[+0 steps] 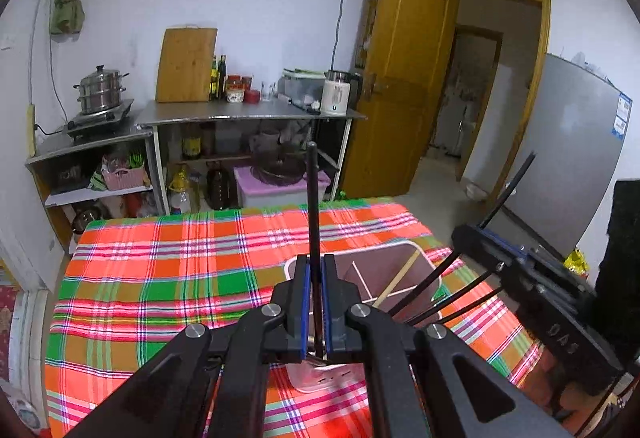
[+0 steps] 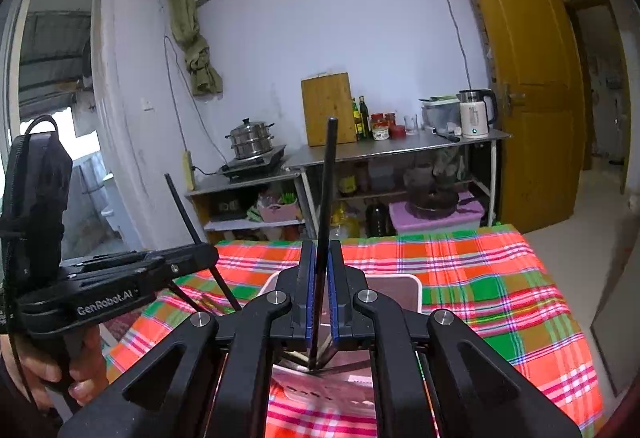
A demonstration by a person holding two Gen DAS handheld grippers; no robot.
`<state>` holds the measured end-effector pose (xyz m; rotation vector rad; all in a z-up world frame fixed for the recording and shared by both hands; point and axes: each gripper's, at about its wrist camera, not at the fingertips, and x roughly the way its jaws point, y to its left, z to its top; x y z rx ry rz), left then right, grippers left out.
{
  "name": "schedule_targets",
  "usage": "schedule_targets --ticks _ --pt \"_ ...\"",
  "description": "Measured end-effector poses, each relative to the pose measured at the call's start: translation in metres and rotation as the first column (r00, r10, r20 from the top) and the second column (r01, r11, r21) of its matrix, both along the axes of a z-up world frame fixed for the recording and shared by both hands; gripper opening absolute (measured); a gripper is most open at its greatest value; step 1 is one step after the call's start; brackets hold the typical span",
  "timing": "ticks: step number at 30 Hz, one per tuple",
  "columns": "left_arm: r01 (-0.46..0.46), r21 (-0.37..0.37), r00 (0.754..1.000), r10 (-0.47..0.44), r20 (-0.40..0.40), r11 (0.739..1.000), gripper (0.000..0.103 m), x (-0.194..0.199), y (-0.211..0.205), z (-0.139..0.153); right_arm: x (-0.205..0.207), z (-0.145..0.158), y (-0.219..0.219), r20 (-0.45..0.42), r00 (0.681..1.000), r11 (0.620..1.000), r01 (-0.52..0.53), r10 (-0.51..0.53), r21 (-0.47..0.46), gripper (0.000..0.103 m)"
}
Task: Organize utensils
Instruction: 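Open both tools to drop the black chopsticks into the pink basket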
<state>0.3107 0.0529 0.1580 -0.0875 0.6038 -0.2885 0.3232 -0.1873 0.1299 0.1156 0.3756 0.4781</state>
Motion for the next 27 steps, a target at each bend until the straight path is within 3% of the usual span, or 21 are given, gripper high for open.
schedule_targets --ticks 14,27 --pt "-0.028 -0.027 0.999 0.028 0.023 0.999 0.007 -0.012 0.013 -0.001 -0.001 -0.003 0.007 -0.023 0.999 0.998 -0.031 0.030 -0.049 0.011" --pt "-0.032 -0.066 0.996 0.037 0.080 0.997 0.008 -0.047 0.022 0.012 -0.015 0.008 -0.006 0.018 1.000 0.999 -0.024 0.025 -0.034 0.013"
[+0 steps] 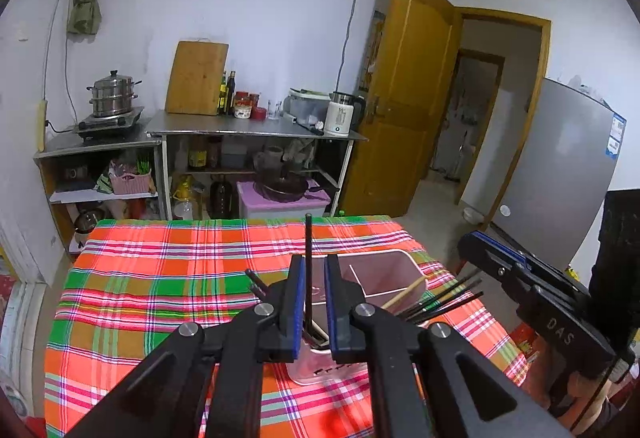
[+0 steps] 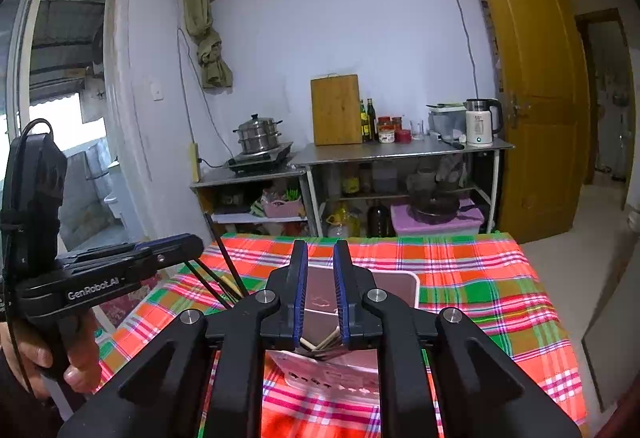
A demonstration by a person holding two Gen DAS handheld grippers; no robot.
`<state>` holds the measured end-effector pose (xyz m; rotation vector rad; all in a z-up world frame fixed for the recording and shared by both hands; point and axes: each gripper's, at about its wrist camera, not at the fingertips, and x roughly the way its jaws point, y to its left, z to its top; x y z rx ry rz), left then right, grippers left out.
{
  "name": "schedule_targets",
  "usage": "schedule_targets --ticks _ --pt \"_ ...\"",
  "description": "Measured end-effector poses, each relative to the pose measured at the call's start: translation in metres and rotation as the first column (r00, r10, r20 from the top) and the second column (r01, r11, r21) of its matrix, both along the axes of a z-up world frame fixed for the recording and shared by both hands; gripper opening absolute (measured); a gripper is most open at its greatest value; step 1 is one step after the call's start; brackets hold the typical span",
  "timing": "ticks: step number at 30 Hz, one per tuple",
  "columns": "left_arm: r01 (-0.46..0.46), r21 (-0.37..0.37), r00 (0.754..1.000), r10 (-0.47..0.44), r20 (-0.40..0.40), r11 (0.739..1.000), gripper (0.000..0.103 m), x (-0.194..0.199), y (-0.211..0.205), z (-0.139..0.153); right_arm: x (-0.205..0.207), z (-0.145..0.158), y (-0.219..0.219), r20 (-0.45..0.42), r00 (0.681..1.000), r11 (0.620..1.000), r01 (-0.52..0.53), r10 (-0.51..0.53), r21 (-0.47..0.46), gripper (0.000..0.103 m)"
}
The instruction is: Organize utensils
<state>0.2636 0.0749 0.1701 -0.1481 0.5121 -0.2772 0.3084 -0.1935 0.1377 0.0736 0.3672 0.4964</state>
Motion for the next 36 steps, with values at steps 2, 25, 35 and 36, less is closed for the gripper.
schedule_targets --ticks 2,25,35,36 --pt "0.006 0.000 1.000 -0.006 0.012 1.000 0.008 -0.009 0.000 0.002 -0.004 0.002 -0.005 0.006 1.000 1.000 0.004 -0.004 0.010 0.013" --pt "0.016 0.054 1.000 -0.015 -0.018 0.998 0.014 -0.134 -0.030 -0.088 -0.111 -0.070 -0.035 -0.045 0.999 1.000 0.015 -0.016 -0.027 0.014" --pt "-0.014 0.091 1.000 0.016 -0.015 0.996 0.021 -0.173 -0.039 -0.111 -0.154 -0.098 -0.032 -0.037 0.999 0.996 0.021 -0.024 -0.081 0.019" --pt "-0.018 0.097 1.000 0.019 -0.014 0.995 0.022 -0.175 -0.039 -0.112 -0.156 -0.100 -0.032 -0.035 0.999 0.996 0.024 -0.028 -0.086 0.020"
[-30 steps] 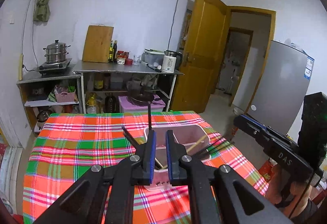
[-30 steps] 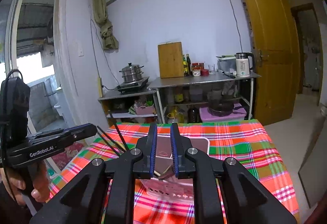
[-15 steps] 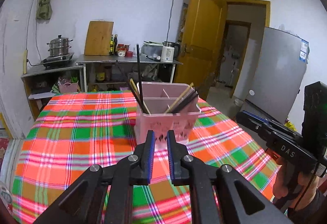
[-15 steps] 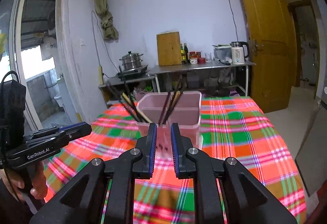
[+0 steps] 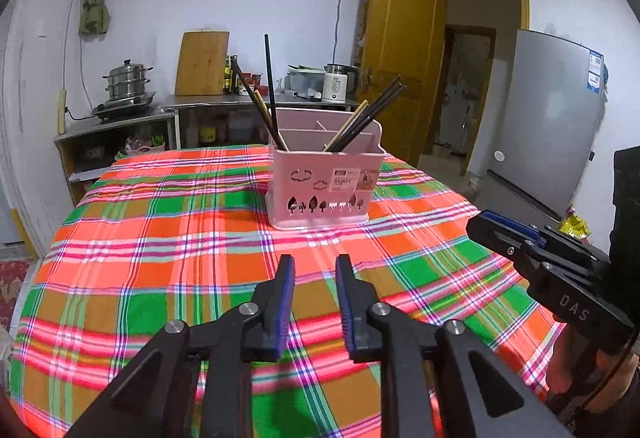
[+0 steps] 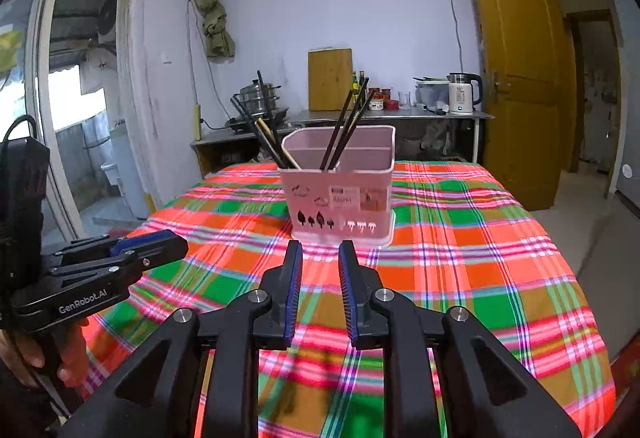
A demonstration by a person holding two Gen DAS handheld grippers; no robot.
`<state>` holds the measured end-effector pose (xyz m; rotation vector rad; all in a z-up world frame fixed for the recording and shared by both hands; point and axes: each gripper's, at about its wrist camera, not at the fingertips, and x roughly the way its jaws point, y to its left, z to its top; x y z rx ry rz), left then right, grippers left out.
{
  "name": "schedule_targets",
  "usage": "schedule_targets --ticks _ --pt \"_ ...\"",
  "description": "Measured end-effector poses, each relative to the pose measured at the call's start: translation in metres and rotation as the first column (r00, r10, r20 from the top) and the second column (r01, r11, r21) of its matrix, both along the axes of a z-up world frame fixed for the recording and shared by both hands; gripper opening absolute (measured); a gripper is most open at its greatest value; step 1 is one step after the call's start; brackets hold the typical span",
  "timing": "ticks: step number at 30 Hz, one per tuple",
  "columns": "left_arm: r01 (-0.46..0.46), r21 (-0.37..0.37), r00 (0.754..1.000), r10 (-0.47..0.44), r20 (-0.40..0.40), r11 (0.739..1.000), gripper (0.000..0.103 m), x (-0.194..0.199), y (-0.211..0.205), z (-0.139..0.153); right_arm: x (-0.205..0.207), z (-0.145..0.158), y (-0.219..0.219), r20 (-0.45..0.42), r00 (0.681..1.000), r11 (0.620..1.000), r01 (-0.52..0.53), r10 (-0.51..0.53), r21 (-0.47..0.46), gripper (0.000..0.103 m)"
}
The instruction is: Organize utensils
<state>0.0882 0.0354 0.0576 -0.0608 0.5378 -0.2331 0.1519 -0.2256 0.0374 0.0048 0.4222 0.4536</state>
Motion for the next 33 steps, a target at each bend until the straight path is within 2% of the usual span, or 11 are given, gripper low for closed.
schedule_targets --ticks 13,33 --pt "-0.027 0.035 1.000 0.027 -0.008 0.999 0.024 -0.017 -0.011 -0.017 -0.025 -0.017 0.001 0.024 0.999 0.997 0.039 -0.037 -0.065 0.021" --pt "-0.032 0.038 0.999 0.032 0.000 0.999 0.024 -0.014 -0.018 -0.030 -0.024 -0.027 0.001 0.016 0.997 0.994 0.070 -0.069 -0.080 0.022"
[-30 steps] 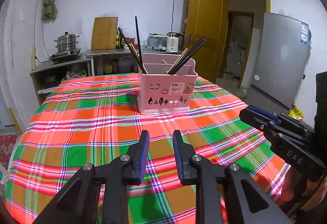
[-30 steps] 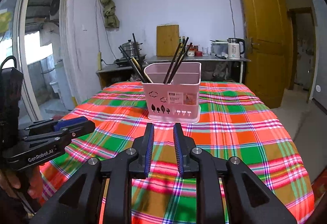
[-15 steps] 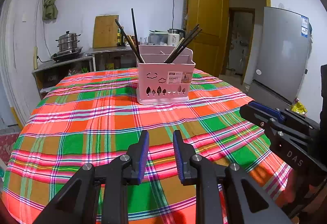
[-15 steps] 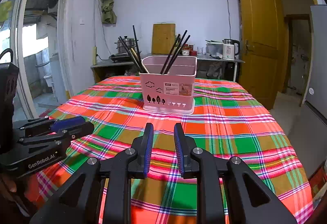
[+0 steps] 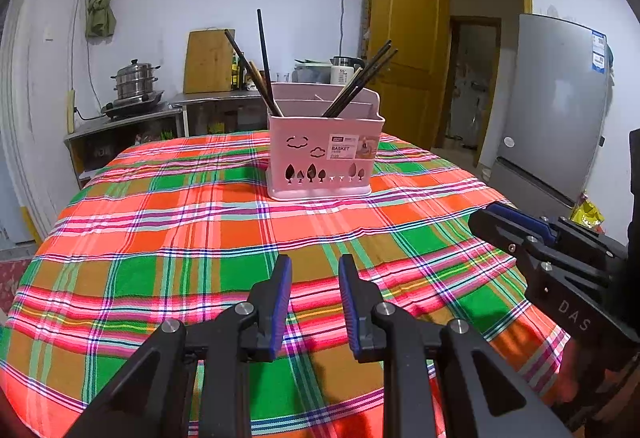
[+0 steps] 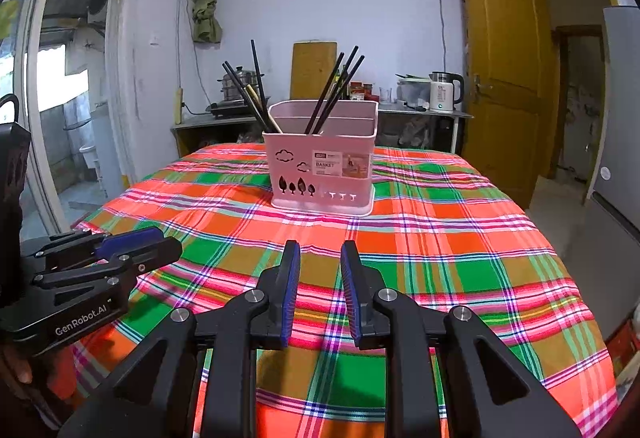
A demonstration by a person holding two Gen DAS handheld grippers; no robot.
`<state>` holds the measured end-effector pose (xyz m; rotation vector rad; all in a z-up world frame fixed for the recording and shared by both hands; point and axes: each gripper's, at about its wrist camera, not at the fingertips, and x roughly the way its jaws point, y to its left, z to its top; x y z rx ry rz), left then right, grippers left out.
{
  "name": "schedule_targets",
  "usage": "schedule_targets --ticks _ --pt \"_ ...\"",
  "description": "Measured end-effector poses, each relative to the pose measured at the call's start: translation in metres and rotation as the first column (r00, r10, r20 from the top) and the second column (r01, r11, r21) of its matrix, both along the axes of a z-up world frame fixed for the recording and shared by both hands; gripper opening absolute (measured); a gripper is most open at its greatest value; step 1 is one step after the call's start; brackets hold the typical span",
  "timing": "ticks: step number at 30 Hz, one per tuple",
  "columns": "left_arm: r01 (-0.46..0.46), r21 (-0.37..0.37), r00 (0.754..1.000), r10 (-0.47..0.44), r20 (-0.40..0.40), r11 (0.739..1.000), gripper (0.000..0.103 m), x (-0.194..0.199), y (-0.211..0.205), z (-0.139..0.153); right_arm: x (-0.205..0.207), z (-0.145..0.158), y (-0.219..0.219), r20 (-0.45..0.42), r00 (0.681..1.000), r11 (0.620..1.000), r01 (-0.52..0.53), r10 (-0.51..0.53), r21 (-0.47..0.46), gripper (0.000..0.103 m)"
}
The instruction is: Organize utensils
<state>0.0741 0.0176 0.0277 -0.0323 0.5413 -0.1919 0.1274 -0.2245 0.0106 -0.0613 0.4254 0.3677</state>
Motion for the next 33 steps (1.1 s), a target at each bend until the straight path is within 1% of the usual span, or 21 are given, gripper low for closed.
schedule_targets --ticks 33 --pt "-0.012 0.007 1.000 0.012 0.003 1.000 0.024 -0.0002 -0.0002 -0.0010 0.0023 -0.0027 -0.0056 -0.015 1.000 1.000 0.004 -0.004 0.016 0.024"
